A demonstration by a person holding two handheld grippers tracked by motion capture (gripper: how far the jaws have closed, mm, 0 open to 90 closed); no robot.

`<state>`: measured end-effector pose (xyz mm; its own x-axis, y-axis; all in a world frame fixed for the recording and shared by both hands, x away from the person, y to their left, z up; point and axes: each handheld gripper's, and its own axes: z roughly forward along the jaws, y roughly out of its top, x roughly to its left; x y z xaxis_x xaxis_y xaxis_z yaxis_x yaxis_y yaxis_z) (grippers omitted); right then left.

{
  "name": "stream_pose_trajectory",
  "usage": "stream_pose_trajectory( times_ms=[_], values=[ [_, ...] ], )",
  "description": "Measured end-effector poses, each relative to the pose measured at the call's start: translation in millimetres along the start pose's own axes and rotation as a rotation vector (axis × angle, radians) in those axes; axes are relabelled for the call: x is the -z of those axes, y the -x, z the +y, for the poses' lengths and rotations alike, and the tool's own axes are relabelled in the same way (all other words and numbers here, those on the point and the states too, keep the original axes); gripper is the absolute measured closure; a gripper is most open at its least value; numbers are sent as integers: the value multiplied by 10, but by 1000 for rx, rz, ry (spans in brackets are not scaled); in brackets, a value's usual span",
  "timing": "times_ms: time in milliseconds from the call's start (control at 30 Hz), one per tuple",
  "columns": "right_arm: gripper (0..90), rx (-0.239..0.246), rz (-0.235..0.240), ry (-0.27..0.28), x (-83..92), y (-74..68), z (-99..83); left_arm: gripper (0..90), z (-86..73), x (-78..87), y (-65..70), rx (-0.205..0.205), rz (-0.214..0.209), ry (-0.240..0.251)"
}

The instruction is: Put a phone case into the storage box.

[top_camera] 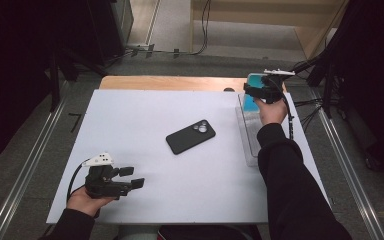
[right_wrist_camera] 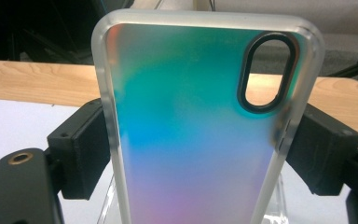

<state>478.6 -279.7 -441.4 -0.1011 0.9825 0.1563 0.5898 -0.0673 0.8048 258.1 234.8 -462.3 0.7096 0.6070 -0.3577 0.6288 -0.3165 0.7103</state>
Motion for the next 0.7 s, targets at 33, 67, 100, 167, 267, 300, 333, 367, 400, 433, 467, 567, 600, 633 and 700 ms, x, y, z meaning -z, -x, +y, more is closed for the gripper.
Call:
stream_pose_trajectory(
  times_ms=[33,67,100,167,267,300,333,367,400,433,467,567,600,633,700],
  values=[
    [144,-1,0,-8,-24,-2,0,309,3,1,-1,-1,1,-2],
    [143,-5,3,-6,-45,-4,-1,309,5,-1,-2,-2,1,-4],
    [143,-6,0,-1,-58,-2,-5,309,7,-3,-2,-3,1,-8],
    [142,-2,-13,10,-88,-9,-14,309,10,-12,3,-5,-1,-7],
    [140,12,-22,9,-123,-13,-23,309,20,-27,-1,-9,-7,-9],
    [139,5,-21,4,-131,-12,-25,309,24,-32,-3,-9,-9,-11],
    [138,0,-18,0,-139,-6,-27,309,26,-40,-4,-7,-13,-10],
    [138,1,-14,-2,-148,-5,-31,309,30,-46,-6,-9,-13,-13],
    [137,7,-13,-8,-160,-6,-33,309,33,-51,-5,-11,-13,-16],
    [134,17,-20,-17,-174,-10,-36,309,34,-54,-4,-14,-14,-17],
    [134,27,-32,-20,-181,-16,-41,309,36,-57,-3,-16,-15,-18],
    [134,37,-30,-17,-189,-23,-51,309,38,-60,1,-17,-17,-18],
    [134,36,-31,-17,-187,-28,-51,309,39,-59,0,-18,-17,-18],
    [134,41,-33,-13,-182,-32,-47,309,39,-59,-1,-17,-17,-18],
    [134,40,-31,6,-167,-42,-36,309,38,-58,-2,-17,-17,-18]
  ],
)
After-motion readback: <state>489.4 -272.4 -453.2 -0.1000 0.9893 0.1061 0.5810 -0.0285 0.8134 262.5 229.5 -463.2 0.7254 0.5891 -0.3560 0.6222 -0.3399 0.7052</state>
